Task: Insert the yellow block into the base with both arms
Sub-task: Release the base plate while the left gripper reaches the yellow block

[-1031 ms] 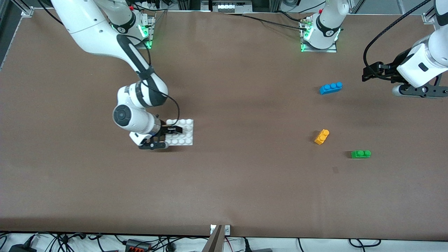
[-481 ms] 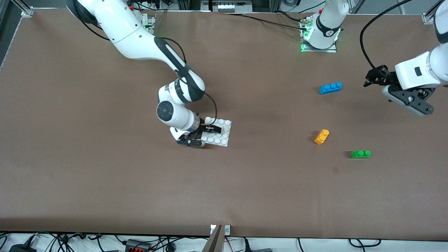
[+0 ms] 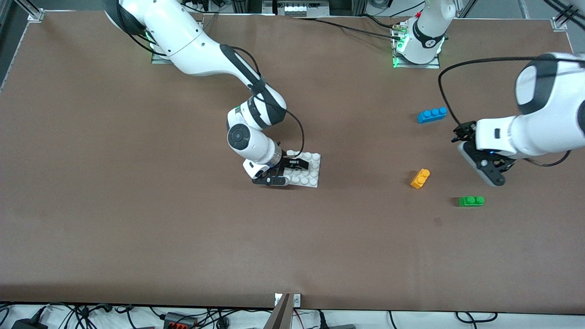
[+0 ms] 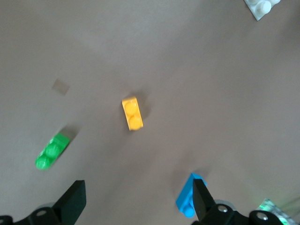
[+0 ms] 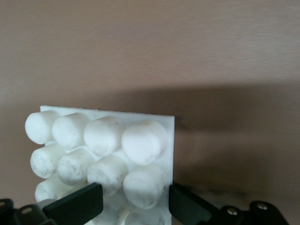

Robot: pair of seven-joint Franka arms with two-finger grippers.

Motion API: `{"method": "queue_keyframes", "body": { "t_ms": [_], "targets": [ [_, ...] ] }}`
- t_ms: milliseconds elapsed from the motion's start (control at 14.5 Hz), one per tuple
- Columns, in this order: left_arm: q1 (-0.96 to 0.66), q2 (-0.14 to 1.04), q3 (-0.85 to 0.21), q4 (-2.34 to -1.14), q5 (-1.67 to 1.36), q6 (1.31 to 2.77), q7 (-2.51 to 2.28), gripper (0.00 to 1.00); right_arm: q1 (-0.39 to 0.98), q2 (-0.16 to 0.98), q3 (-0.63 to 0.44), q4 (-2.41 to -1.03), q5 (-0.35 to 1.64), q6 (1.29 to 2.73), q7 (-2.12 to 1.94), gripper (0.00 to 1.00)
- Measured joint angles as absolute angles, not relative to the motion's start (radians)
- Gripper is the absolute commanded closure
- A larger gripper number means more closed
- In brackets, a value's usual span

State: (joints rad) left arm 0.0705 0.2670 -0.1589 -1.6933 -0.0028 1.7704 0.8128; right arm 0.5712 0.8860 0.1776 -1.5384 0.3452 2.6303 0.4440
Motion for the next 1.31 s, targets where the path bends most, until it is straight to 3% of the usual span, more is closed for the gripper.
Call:
{"method": "queue_keyframes", "body": {
  "t_ms": [344, 619, 825, 1306],
  "targets": [
    [-0.01, 0.281, -0.185, -1.85, 0.088, 1.994, 0.835, 0.0, 0.585, 0.886, 0.177, -1.503, 0.297, 2.64, 0.41, 0.27],
    [0.009, 0.29, -0.182, -1.983, 0.097, 2.205, 0.842, 0.0, 0.586, 0.885, 0.176, -1.461, 0.287, 2.64, 0.406, 0.0],
    [0.028, 0.325, -0.181, -2.012, 0.122, 2.274, 0.852, 0.0, 0.576, 0.867, 0.166, -1.441, 0.263, 2.616, 0.406, 0.0],
    [0.064, 0.432, -0.174, -2.073, 0.235, 2.521, 0.853, 0.0, 0.521, 0.659, 0.044, -1.423, 0.161, 2.159, 0.405, 0.0]
  ]
}}
